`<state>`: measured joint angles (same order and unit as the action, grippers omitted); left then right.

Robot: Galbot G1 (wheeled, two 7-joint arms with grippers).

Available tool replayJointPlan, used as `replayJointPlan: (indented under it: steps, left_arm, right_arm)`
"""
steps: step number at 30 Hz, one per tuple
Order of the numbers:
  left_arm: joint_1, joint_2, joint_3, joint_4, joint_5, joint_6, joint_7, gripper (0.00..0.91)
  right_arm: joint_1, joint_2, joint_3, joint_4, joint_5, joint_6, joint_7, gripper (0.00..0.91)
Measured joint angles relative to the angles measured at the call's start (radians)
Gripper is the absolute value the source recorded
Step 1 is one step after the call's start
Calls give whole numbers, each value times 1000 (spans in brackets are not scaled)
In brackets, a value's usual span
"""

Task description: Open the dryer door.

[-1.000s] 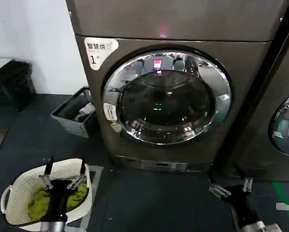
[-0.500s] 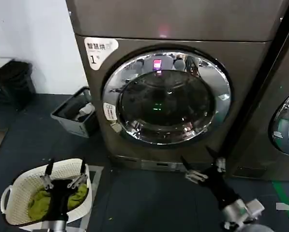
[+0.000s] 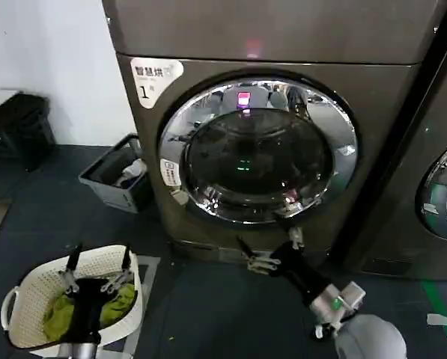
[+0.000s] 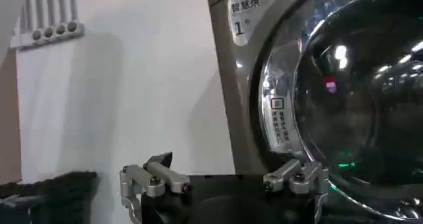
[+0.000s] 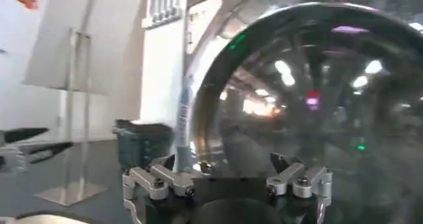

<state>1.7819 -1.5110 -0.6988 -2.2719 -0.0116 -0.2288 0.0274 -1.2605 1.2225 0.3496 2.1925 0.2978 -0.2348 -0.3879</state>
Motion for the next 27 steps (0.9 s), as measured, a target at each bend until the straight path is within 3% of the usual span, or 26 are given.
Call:
replayJointPlan:
  steps: [11, 27]
  left_arm:
    - [1, -8, -19, -3, -11, 17, 24, 907]
    - [0, -18, -27, -14, -12, -9, 34, 907]
  right_arm:
    - [121, -13, -89, -63, 0, -54, 28, 907]
    - [264, 47, -188, -162, -77, -75, 78, 907]
